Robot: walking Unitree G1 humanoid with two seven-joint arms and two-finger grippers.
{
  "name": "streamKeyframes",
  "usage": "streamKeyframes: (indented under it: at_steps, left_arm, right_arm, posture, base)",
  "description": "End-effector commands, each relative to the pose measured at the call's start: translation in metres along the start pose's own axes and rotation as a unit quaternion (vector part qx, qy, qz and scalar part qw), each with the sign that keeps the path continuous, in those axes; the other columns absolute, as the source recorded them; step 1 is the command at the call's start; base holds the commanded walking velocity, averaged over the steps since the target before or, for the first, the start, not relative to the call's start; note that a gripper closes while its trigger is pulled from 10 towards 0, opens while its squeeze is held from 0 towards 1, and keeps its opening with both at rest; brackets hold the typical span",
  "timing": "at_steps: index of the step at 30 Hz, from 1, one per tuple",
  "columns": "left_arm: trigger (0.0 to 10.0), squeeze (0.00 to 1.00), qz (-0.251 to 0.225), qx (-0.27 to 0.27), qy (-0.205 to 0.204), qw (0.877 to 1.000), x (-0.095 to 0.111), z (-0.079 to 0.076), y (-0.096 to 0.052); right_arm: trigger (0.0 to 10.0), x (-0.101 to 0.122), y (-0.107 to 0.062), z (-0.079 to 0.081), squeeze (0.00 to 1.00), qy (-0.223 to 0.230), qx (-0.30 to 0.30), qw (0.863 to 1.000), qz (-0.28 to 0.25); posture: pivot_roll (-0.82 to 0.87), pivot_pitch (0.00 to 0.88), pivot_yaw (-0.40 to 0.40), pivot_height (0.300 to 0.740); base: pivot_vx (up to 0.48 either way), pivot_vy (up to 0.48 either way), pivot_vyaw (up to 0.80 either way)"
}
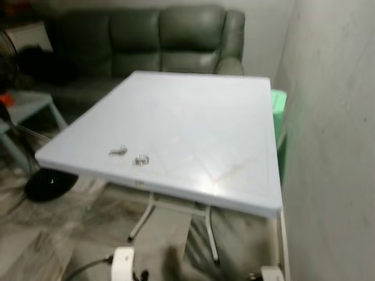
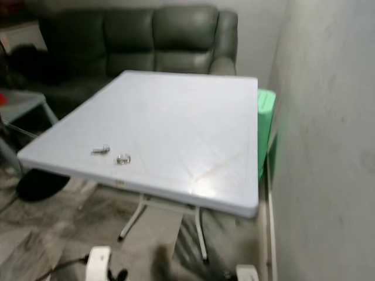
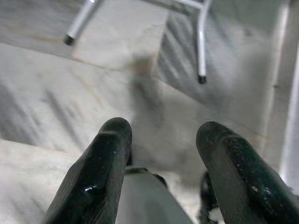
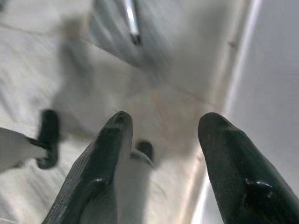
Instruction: Hang keys on a hook
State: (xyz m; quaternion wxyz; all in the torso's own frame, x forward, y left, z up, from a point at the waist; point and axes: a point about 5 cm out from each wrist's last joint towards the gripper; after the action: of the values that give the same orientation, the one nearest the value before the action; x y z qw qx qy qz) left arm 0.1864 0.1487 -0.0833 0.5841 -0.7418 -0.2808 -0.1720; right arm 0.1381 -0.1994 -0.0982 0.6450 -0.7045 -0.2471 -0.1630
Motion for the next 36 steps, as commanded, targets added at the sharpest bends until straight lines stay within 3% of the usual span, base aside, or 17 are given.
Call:
streamKeyframes:
  at_steps: [1,7,18,36]
  left_arm:
    - [10.0,0.00,-0.004,0.010,0.007,1.000,0.0048,0.0098,-0.0015]
    - [10.0,0.00,-0.003,0.010,0.005,1.000,0.0043,0.0106,-0.0018]
    - [10.0,0.00,-0.003,0.011,0.002,1.000,0.0033,0.0100,-0.0018]
    - [10.0,0.00,-0.002,0.012,-0.001,1.000,0.0023,0.0099,-0.0020]
  right_arm:
    - [10.0,0.0085,0.0023,0.0052,0.00,0.005,0.007,1.000,-0.013]
    - [10.0,0.0071,0.0021,0.0061,0.00,0.006,0.008,1.000,-0.011]
    - [10.0,0.0038,0.0011,0.0057,0.00,0.008,0.007,1.000,-0.009]
    - [10.0,0.0014,0.0002,0.0049,0.00,0.012,0.008,1.000,-0.008]
  posture:
    - [0.03,0.000,0.011,0.740]
    - [0.03,0.000,0.012,0.740]
    - [0.02,0.000,0.009,0.740]
    - [0.02,0.000,0.007,0.740]
  base:
    - [0.000,0.000,0.00]
    - [0.000,0.000,0.00]
    - [0.000,0.280,0.00]
    - [0.000,0.438,0.00]
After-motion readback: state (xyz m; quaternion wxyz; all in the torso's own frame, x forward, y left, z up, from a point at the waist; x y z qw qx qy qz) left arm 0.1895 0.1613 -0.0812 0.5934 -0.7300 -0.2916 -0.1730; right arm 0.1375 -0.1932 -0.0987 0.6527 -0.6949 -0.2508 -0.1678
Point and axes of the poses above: a point about 5 cm out from each wrist's last joint towards the gripper, its own y axis pointing out of the wrist towards the gripper, its own x axis along the axis of the wrist's last joint, z = x × y, and after that the axes turned 8 degrees about -y, right-handed
